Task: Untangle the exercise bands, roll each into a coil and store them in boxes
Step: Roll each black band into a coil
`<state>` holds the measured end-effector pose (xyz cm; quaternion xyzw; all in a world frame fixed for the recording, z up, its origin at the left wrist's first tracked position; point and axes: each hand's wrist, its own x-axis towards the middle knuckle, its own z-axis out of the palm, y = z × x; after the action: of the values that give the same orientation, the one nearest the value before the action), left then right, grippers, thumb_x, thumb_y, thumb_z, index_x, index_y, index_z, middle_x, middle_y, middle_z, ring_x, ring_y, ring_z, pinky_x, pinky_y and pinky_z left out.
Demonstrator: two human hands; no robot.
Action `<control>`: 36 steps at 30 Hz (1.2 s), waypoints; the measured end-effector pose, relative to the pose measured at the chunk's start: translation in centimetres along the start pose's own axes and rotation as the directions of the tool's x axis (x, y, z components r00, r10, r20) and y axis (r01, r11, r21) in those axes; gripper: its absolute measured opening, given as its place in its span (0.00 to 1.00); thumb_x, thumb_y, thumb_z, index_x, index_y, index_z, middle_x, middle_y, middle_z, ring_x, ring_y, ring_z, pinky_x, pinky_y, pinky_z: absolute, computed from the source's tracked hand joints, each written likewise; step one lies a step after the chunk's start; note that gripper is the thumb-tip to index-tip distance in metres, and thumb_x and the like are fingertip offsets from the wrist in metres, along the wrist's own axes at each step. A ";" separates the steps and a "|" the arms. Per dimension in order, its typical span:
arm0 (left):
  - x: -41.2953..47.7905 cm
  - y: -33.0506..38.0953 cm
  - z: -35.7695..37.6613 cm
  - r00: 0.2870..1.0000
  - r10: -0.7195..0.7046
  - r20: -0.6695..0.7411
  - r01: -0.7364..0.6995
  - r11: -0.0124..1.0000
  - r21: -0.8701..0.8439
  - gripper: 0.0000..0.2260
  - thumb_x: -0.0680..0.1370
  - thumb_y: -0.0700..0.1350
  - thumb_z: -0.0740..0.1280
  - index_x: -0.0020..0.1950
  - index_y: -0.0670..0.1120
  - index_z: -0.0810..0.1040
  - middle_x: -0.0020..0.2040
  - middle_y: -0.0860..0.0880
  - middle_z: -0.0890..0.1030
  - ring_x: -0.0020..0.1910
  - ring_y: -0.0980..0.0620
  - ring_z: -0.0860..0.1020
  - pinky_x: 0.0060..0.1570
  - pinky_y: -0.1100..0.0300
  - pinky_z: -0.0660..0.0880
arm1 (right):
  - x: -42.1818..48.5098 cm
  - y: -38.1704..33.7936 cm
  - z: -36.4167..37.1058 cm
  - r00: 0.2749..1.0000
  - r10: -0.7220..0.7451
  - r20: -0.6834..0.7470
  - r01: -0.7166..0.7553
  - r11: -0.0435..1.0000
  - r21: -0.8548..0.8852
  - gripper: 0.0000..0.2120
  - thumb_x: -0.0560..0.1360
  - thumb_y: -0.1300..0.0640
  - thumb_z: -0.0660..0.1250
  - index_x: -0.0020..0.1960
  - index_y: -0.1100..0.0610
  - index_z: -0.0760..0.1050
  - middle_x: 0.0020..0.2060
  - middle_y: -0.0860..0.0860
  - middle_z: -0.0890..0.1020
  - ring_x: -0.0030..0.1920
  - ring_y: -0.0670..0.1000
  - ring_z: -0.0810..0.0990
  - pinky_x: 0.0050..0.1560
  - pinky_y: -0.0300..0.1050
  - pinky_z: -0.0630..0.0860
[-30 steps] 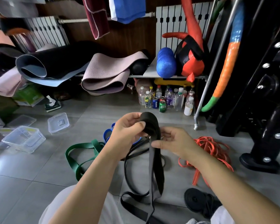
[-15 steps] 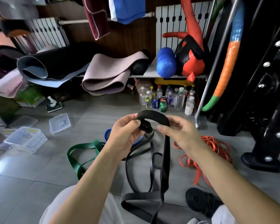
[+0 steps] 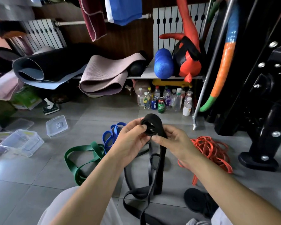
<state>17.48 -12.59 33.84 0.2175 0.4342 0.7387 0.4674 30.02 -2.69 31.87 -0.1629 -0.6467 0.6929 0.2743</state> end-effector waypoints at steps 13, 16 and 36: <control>0.2 0.7 -1.4 1.000 0.029 0.012 -0.030 0.997 0.072 0.12 0.67 0.39 0.72 0.50 0.39 0.81 0.40 0.46 0.82 0.36 0.55 0.78 0.34 0.66 0.75 | 0.3 -1.1 -1.4 0.994 0.097 -0.041 -0.098 0.995 -0.013 0.12 0.56 0.51 0.75 0.39 0.50 0.83 0.37 0.46 0.85 0.38 0.41 0.81 0.40 0.31 0.75; 0.1 0.3 -0.6 0.998 0.011 0.065 -0.008 0.999 -0.049 0.16 0.67 0.40 0.72 0.53 0.37 0.78 0.40 0.45 0.82 0.34 0.55 0.78 0.34 0.66 0.76 | -0.2 -0.1 0.0 0.997 0.065 -0.045 -0.067 0.996 -0.056 0.20 0.55 0.48 0.76 0.43 0.57 0.81 0.38 0.59 0.81 0.42 0.49 0.78 0.48 0.43 0.73; 0.1 0.2 -1.2 0.966 0.063 0.249 -0.255 0.112 0.961 0.27 0.66 0.50 0.76 0.63 0.57 0.72 0.49 0.61 0.73 0.42 0.67 0.73 0.42 0.76 0.68 | 0.0 -0.8 -2.1 0.992 0.053 0.111 0.054 0.624 -0.780 0.09 0.66 0.58 0.73 0.46 0.55 0.80 0.37 0.52 0.79 0.40 0.52 0.78 0.37 0.43 0.70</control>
<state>16.44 -13.04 33.40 0.5691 0.7508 0.2966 0.1563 31.38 -0.97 32.42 -0.2223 -0.8987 0.3525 0.1363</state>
